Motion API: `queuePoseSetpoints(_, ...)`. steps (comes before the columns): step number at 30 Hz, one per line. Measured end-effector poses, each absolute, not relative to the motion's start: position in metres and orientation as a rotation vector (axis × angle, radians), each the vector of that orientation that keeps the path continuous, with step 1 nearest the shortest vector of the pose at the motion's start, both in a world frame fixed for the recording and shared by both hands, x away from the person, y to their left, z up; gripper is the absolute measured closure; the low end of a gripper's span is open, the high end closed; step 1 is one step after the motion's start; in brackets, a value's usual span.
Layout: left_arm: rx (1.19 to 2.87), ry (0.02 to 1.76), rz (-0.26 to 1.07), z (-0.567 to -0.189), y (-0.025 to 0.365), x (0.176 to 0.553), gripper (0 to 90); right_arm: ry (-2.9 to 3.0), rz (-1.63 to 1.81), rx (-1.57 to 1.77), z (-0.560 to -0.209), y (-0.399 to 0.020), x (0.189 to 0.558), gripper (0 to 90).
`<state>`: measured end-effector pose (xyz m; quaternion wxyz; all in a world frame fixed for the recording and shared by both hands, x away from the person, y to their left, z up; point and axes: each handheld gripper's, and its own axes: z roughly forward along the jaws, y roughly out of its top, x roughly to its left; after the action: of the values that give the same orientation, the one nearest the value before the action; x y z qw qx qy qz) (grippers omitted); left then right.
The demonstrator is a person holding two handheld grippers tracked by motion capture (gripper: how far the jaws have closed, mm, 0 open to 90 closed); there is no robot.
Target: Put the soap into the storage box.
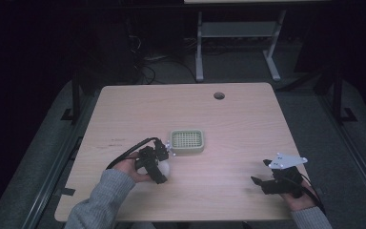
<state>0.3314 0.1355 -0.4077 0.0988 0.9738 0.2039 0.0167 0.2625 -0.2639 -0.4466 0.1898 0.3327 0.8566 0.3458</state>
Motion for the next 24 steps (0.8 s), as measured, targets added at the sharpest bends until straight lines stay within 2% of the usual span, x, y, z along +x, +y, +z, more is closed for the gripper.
queuePoseSetpoints(24,2.881,0.594,0.028,-0.396,0.125,0.344,23.8,2.420,0.967,0.943,-0.447,-0.262,0.263,23.1)
